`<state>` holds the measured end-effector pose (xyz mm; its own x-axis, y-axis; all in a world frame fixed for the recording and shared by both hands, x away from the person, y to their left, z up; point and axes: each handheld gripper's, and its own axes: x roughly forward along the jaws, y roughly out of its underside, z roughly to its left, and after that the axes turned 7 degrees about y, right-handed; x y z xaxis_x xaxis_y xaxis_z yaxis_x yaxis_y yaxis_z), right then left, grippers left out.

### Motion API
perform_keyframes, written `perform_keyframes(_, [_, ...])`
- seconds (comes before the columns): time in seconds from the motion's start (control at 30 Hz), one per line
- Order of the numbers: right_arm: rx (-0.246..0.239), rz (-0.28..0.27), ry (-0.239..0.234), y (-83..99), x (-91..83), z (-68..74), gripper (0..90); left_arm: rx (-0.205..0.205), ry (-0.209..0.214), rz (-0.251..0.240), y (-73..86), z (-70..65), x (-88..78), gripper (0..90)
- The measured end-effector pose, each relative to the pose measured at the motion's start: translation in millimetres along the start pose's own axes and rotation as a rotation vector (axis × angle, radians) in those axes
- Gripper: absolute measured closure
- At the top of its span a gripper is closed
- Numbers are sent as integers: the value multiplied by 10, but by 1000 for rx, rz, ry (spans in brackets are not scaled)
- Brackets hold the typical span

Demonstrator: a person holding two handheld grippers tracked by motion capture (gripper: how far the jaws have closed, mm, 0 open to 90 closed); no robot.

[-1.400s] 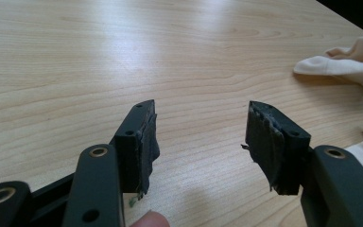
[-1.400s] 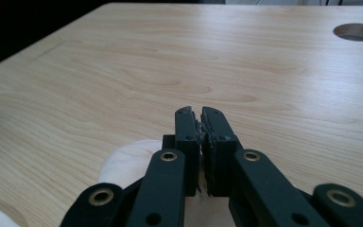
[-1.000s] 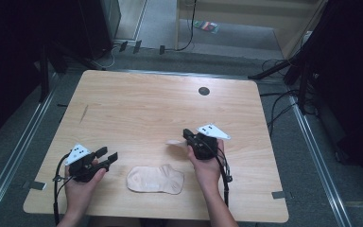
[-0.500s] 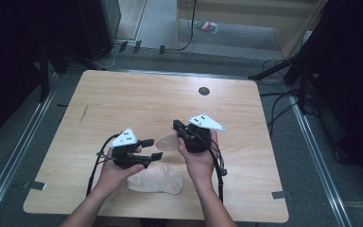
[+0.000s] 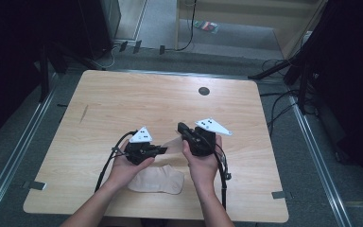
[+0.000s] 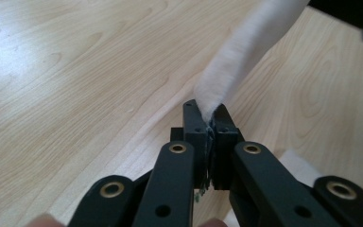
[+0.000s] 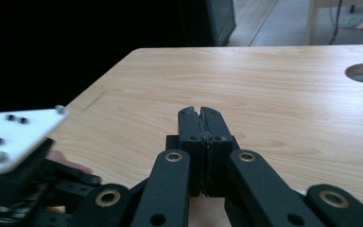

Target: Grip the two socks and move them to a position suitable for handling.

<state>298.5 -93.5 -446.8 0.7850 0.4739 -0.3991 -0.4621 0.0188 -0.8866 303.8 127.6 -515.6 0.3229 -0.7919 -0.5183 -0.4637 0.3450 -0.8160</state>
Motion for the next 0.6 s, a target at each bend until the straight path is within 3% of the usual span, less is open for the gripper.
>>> perform_keyframes(0.13, [7,22,67,57,70,-9,890,-34,5,36,6,51,-109,900])
perform_keyframes(0.2, [15,39,119,99,151,-22,845,-78,31,68,19,113,-182,900])
perform_keyframes(0.27, [63,9,109,127,275,-133,677,-121,34,106,39,213,-262,900])
perform_keyframes(0.4, [87,-10,96,116,299,-283,628,-232,18,161,132,473,-397,900])
perform_keyframes(0.47, [80,33,100,145,336,-383,628,-270,33,176,176,582,-428,899])
perform_keyframes(0.53, [52,109,103,221,403,-448,627,-280,19,183,206,638,-436,895])
perform_keyframes(0.6, [-32,184,98,322,494,-466,619,-285,17,179,225,659,-430,891])
